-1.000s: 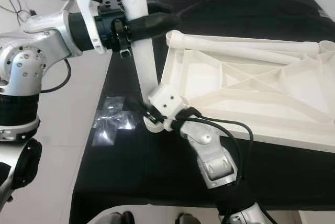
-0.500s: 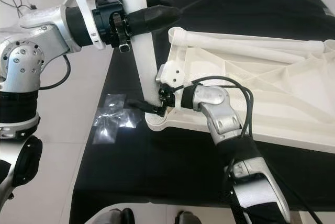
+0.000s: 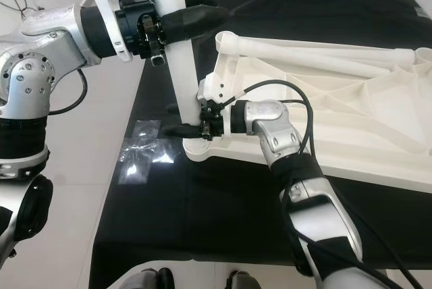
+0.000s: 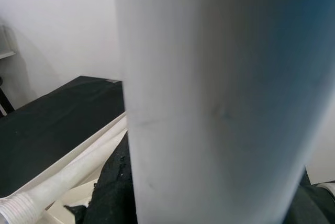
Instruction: Building children table
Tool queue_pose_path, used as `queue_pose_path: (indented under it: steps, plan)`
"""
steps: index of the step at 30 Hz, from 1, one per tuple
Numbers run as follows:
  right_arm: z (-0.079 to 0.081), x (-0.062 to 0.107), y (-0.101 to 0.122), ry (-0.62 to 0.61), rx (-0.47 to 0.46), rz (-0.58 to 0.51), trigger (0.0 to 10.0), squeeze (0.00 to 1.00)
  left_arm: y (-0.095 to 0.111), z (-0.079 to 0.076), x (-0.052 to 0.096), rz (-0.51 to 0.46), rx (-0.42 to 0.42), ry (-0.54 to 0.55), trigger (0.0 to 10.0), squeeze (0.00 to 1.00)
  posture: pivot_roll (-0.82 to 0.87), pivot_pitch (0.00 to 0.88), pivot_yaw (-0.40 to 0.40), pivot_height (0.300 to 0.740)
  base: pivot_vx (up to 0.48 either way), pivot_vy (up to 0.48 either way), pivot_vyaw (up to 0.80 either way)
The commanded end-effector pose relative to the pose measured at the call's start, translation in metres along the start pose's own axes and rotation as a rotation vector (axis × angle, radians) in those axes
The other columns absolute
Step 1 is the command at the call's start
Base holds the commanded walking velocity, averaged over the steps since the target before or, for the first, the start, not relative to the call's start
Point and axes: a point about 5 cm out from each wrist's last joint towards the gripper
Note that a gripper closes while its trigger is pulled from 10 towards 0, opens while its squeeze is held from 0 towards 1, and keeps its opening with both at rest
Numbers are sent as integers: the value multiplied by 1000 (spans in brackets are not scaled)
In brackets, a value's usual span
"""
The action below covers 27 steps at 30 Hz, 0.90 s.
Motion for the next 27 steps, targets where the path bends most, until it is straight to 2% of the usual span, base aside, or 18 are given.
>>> queue_pose_path:
  steps: [1,6,7,8,9,13,14,17,19,20,21,22,23,25,27]
  plan:
    - [-2,-7,14,14,44,-41,0,0,-18,-12,-11,74,53,-89,0,0,51,193,67,740,0,0,0]
    - [-3,-6,11,22,47,-40,0,0,-18,-14,-13,66,31,-81,0,0,47,191,66,740,0,0,0]
    - [-2,-5,9,17,47,-38,0,0,-19,-13,-14,62,45,-65,1059,973,45,188,66,740,0,0,0]
    - [-2,-5,9,17,47,-38,0,0,-19,-13,-14,62,45,-65,1059,973,45,188,66,740,0,0,0]
    - [-2,-4,6,6,47,-36,0,0,-20,-12,-15,64,48,-52,10000,1000,44,188,65,740,0,0,0]
    - [0,-3,0,-32,64,-26,0,0,-21,-6,-15,68,64,-19,10000,1000,40,185,64,740,0,0,0]
    - [2,-2,-5,-60,70,-16,0,0,-20,-2,-12,69,64,-6,10000,0,35,185,58,740,0,0,0]
    - [6,-3,-14,-123,63,24,0,0,-20,1,-8,68,66,12,10000,0,34,185,48,740,0,0,0]
    - [20,-13,-39,-350,44,122,0,0,-20,4,-3,66,64,37,10000,0,32,182,28,740,0,0,0]
    - [20,-13,-39,-350,44,122,0,0,-20,4,-3,66,64,37,10000,0,32,182,28,740,0,0,0]
    - [42,-24,-53,-529,-16,106,0,0,-19,4,-2,63,66,42,10000,0,43,196,18,740,0,0,0]
    - [64,-31,-58,-622,-3,121,0,0,-18,4,-2,63,65,47,10000,0,45,208,33,740,0,0,0]
    - [78,-34,-59,-672,11,122,0,0,-17,4,-1,63,65,51,10000,0,40,202,32,740,0,0,0]
    - [82,-36,-59,-685,17,133,0,0,-18,4,-1,65,65,52,10000,0,29,187,43,740,0,0,0]
    - [78,-37,-59,-683,10,138,0,0,-18,4,-2,66,65,52,10000,0,29,187,46,740,0,0,0]
Point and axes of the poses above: a point about 5 cm out from each wrist's last joint towards the gripper, its own x axis pointing back from the gripper into the wrist, its own y axis along the axis of the wrist's last joint, z = x × y, and after that the axes turned 3 degrees about -x, right-handed
